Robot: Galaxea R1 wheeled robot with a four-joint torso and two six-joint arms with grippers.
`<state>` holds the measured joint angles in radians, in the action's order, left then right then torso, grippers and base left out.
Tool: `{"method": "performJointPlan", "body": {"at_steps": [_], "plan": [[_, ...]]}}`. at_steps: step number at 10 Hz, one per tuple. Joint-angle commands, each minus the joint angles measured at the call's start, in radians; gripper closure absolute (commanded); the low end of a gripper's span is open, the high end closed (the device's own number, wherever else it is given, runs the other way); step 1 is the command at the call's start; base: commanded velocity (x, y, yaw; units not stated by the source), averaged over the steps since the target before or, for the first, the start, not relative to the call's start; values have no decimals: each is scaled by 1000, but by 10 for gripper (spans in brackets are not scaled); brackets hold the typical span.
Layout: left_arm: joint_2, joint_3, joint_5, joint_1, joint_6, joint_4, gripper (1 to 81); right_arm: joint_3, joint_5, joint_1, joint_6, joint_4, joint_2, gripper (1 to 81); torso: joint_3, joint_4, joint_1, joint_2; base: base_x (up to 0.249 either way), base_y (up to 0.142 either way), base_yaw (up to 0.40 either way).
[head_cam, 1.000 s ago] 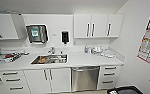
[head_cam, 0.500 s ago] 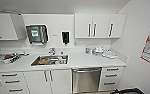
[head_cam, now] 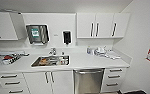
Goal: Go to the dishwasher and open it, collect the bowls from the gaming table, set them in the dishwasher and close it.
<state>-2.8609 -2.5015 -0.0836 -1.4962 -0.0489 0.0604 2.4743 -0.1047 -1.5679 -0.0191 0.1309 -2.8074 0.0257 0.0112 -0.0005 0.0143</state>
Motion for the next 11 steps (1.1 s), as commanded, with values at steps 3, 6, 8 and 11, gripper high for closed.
{"method": "performJointPlan", "body": {"at_steps": [3, 6, 8, 11], "plan": [[10, 4, 47, 47, 0, 2, 10, 0, 51, 45, -1, 6, 15, 10, 0, 0, 1, 0, 77, 77, 0], [10, 4, 47, 47, 0, 4, 10, -2, 52, 45, -1, 6, 15, 10, 0, 0, 1, 0, 85, 47, 0], [10, 4, 47, 47, 0, 6, 10, 0, 54, 45, -1, 6, 13, 10, 0, 0, 1, 0, 86, 0, 0], [9, 4, 47, 47, 0, 7, 10, 0, 56, 44, -1, 6, 12, 10, 0, 0, 1, 0, 89, 0, 0]]}}
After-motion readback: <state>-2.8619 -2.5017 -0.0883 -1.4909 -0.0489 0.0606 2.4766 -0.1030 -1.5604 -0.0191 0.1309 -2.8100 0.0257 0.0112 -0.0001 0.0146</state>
